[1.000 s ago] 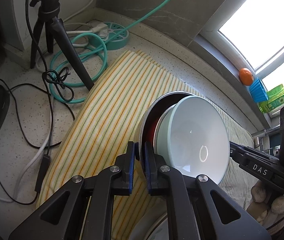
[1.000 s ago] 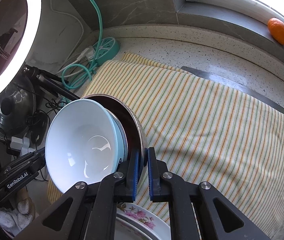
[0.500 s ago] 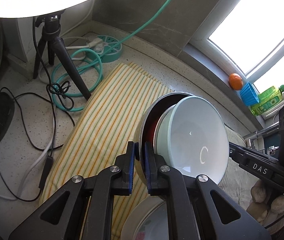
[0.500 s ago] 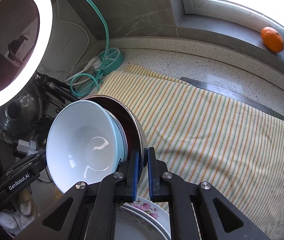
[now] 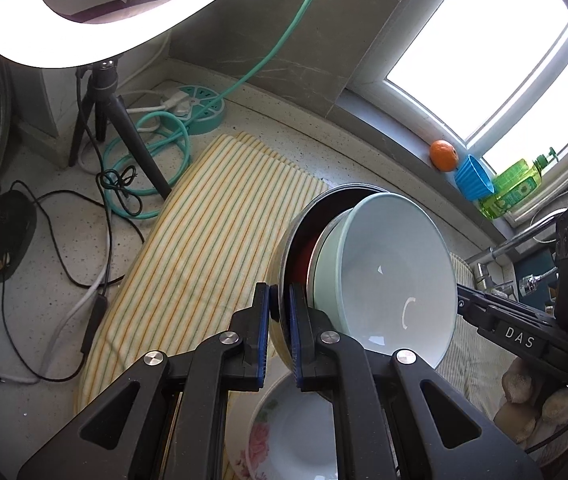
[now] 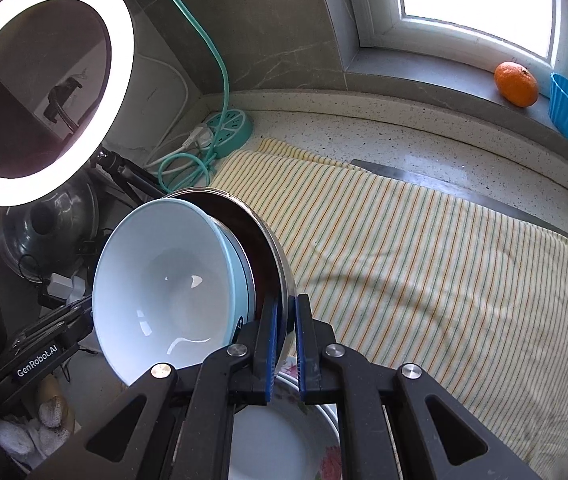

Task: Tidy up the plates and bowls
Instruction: 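Lift the nested bowl stack and carry it over the plate stack, then lower the nested bowl stack onto the floral plate stack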

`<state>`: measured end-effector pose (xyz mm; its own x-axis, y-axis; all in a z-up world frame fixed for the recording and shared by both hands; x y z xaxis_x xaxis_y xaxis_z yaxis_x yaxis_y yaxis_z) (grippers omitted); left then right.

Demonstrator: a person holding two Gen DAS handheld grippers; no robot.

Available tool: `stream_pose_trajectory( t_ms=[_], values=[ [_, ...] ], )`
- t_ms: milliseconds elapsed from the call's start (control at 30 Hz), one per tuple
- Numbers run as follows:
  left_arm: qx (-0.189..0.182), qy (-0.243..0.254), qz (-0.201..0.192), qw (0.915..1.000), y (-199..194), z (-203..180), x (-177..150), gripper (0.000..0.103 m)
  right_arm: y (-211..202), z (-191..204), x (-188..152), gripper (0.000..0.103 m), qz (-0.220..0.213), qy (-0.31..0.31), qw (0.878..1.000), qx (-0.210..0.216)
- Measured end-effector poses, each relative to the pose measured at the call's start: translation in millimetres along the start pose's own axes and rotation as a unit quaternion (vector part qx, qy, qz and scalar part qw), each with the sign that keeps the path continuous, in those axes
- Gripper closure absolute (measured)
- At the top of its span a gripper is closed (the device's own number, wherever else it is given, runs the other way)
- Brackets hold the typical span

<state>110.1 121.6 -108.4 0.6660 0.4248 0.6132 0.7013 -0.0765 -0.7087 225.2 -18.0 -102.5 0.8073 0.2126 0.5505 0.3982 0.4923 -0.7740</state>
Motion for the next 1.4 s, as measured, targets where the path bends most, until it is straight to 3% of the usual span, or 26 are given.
stream_pose_trajectory(
  t_ms=[567,1400],
  values=[
    [-0.029,0.024,0.033,0.9987,-23.6,-20.9,-40.4,0.095,-43.3,-16.6,-53.2,0.095,0.001,0.025,0.999,-0.024],
    [-0.037,0.038,0.085,0.995,-27.8,-14.6,-84.8,0.096,-51.2,-18.5,-120.7,0.094,0.034,0.057,0.997,-0.043]
  ],
)
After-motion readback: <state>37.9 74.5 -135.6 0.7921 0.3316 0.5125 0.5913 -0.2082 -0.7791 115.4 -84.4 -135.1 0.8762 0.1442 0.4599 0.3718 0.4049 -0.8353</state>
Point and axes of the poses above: each gripper's, at about its wrist camera, not at the fingertips, and y roughly the way its jaws point, z to its left, x to its top, the point moved 4 cm from there along y, roughly the way its jaws point, and after that the axes turned 12 degrees about -z, right-handed, at the moved point
